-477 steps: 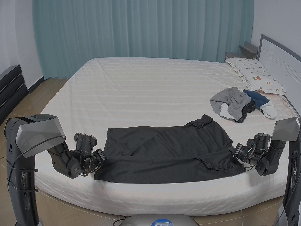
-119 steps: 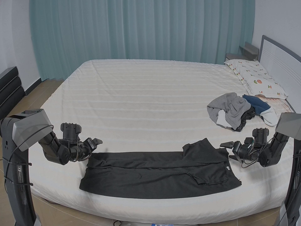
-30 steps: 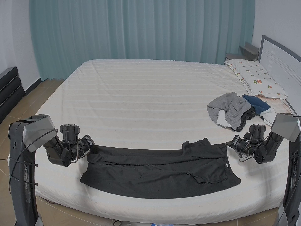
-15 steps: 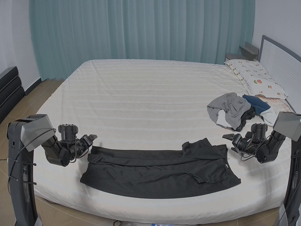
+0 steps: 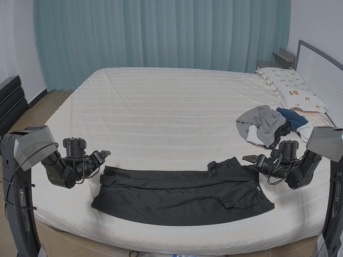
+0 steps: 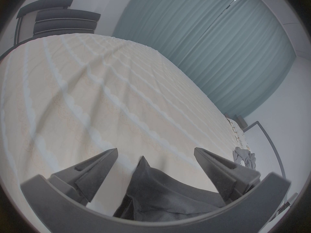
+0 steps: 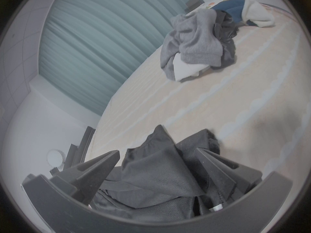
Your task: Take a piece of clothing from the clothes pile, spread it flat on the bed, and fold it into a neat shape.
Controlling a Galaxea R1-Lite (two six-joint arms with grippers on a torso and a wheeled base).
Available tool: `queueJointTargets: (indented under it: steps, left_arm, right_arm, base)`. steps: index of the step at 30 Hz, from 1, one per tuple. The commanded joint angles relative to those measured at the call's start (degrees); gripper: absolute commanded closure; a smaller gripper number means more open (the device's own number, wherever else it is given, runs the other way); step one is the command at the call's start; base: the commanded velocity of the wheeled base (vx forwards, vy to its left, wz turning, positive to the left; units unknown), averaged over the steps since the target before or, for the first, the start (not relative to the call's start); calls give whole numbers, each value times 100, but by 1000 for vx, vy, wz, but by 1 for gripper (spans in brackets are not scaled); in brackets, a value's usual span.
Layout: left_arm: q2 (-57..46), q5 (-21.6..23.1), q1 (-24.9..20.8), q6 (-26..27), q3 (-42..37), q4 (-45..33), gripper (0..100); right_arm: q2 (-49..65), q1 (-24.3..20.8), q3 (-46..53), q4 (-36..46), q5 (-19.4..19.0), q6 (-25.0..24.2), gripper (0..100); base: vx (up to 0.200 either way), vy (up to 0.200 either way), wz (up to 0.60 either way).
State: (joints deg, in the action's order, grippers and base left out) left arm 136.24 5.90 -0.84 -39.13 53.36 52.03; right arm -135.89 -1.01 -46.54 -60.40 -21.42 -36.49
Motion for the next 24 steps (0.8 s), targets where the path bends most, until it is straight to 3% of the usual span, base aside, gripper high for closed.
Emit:
queueJointTargets:
  steps: [1,9,10,19,24]
  left_arm:
    - [-36,-1,-57,2,-36,0,0]
    - [-36,-1,-74,2,-36,9,0]
    - [-36,-1,-74,2,-36,0,0]
    - [16,8,-74,11,-27,9,0]
    - [34,8,-65,99,-45,18,0]
  right_arm:
    - [-351,-4,-136,-6,-11,133,0]
    - [-491,-66,-188,-6,-20,142,0]
    - [-509,-66,-224,-6,-29,142,100]
    - [-447,-39,-162,2,-47,151,100]
    - [-175,48,181,2,-363,247,100]
  base:
    - [0,0,0]
    - [0,0,0]
    - [0,0,0]
    - [0,0,0]
    - [0,0,0]
